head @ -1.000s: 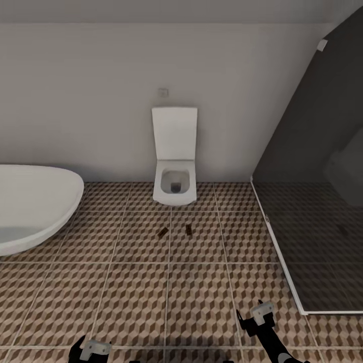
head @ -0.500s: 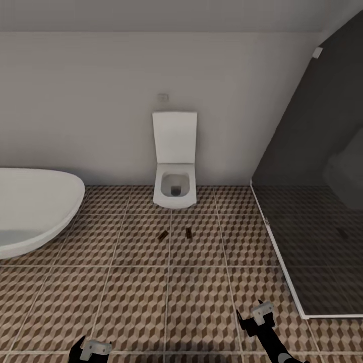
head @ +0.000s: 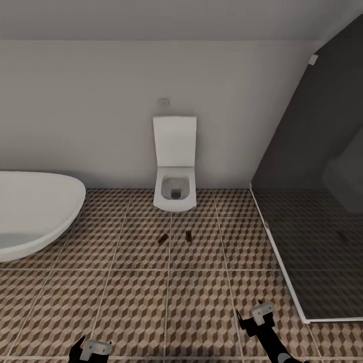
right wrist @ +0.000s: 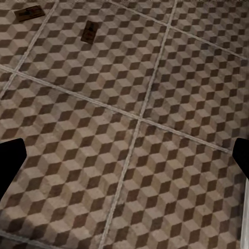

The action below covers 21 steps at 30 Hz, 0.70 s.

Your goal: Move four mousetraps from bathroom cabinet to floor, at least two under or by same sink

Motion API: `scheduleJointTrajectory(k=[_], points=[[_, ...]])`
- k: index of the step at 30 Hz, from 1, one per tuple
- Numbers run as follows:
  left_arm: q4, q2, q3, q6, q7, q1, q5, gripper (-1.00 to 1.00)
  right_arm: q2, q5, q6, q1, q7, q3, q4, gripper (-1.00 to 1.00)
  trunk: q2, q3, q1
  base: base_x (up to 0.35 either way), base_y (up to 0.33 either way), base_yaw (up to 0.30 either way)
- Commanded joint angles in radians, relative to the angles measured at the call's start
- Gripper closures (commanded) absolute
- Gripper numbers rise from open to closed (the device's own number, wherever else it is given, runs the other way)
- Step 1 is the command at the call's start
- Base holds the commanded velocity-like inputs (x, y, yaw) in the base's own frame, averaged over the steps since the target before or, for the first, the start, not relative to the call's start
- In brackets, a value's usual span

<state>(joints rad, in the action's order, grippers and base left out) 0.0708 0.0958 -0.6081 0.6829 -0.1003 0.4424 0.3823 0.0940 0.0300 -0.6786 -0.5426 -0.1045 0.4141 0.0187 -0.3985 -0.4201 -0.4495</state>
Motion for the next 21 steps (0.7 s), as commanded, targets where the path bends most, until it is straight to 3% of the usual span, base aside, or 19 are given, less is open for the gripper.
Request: scheduleJointTrajectory(k=[1,21], points=[[0.003,-0.001,-0.009,0.004,-0.006,0.001,0.001,-1.00,0.000,0.003,-0.002,0.000,-0.006,0.009,0.000,-1.00,-0.002,0.000,-0.001,0.000,0.000,0.000],[0.003,-0.001,-0.009,0.004,-0.006,0.001,0.001,-1.00,0.000,0.002,-0.001,0.000,-0.006,0.009,0.000,-1.00,-0.002,0.031,-0.001,0.000,0.000,0.000]])
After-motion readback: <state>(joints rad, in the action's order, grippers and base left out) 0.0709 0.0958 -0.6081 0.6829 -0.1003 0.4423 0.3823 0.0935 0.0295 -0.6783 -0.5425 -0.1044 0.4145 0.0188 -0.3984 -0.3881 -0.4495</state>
